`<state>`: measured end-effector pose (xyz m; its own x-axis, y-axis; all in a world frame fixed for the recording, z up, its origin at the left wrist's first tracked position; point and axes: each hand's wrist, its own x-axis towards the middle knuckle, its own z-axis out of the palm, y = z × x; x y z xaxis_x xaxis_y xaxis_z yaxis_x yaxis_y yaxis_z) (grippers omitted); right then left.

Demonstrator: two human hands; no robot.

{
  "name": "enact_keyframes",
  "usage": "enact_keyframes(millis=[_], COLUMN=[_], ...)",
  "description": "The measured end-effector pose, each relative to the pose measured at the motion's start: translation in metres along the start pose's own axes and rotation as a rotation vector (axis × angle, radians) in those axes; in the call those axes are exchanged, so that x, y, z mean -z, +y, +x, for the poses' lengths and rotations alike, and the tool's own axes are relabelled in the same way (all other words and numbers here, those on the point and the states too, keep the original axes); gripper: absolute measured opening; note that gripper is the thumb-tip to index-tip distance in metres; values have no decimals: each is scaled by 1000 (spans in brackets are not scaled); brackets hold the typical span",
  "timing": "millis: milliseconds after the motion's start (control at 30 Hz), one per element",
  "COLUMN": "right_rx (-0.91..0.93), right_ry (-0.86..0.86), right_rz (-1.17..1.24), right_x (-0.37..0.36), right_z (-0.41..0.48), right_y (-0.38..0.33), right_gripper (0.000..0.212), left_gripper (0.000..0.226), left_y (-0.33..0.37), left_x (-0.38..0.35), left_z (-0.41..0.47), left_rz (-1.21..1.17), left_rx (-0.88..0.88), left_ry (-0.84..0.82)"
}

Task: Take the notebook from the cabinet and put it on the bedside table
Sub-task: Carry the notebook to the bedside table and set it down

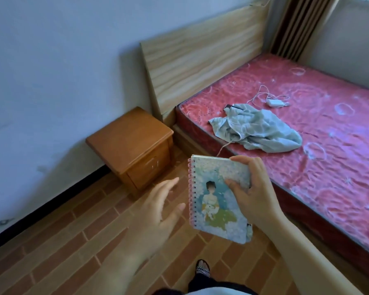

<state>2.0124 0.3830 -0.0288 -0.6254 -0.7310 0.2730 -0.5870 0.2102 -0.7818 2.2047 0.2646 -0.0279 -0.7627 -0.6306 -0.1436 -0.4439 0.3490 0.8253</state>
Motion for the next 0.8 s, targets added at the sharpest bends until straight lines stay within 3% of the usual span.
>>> enact_keyframes(millis=[333,467,800], right_rx=[141,189,115], right_ry=[-280,-272,-174], right_rz=[49,36,22], right_x=[-135,-185,-251], right_z=[195,272,423], right_y=[-7,-19,-14], right_gripper=[42,40,45], left_gripper=[50,51,52], left_y=[-76,-105,-134], left_x=[97,147,244], left_z=[130,206,371], left_rz=[15,13,51], left_rx=[208,171,108], left_ry=[215,225,136])
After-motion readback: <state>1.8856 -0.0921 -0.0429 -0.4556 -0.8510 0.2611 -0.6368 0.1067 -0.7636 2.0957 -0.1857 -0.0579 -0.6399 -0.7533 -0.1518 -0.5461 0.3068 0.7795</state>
